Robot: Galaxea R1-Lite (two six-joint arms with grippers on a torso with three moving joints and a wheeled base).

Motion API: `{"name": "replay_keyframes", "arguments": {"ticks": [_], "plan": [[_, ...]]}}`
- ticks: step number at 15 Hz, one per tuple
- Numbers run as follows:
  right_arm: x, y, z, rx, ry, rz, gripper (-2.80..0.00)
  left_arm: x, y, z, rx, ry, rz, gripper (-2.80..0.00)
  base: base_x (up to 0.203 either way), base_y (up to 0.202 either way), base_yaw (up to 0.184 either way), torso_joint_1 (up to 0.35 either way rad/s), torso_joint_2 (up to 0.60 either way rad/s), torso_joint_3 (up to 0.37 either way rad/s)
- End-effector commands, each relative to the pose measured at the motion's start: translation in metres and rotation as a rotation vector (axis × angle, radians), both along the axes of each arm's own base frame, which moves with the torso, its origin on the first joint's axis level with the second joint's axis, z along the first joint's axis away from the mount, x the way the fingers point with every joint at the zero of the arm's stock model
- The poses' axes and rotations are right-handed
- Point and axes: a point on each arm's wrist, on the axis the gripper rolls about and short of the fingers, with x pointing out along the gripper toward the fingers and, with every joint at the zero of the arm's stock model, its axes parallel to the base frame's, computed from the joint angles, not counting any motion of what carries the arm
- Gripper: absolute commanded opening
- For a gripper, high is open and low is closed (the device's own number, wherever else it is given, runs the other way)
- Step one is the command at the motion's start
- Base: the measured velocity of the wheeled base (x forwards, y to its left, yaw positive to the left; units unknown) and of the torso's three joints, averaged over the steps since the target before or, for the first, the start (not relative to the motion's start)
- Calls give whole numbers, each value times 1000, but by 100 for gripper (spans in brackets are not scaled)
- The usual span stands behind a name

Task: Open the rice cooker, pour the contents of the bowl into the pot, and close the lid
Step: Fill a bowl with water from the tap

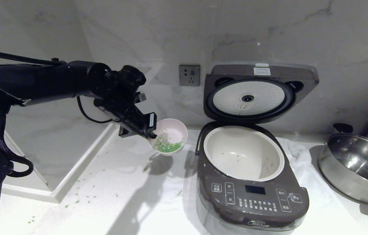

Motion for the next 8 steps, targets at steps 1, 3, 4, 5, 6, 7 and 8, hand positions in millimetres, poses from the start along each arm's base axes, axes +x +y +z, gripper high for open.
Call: {"name": "replay_keyframes", "arguments": {"ticks": [1, 3, 4, 5, 6, 7, 8], "plan": [[0, 0, 0, 0, 2, 0, -280, -3, -10, 1, -6, -2, -22, -280, 0, 0, 0, 0, 0, 0], [0, 0, 0, 0, 2, 0, -280, -4, -20, -2, -21, -10, -35, -280, 0, 0, 0, 0, 0, 0], [0, 0, 0, 0, 2, 0, -280, -5, -25, -1, -31, -12, -35, -280, 0, 0, 0, 0, 0, 0], [0, 0, 0, 0, 2, 0, -280, -6, -30, -2, -36, -13, -40, -280, 0, 0, 0, 0, 0, 0], [0, 0, 0, 0, 2, 0, -280, -7, -33, -3, -35, -10, -47, -280, 0, 0, 0, 0, 0, 0], [0, 0, 0, 0, 2, 0, -280, -8, -37, -4, -37, -9, -54, -280, 0, 0, 0, 0, 0, 0], [0, 0, 0, 0, 2, 0, -280, -10, -42, -4, -44, -12, -59, -280, 0, 0, 0, 0, 0, 0]]}}
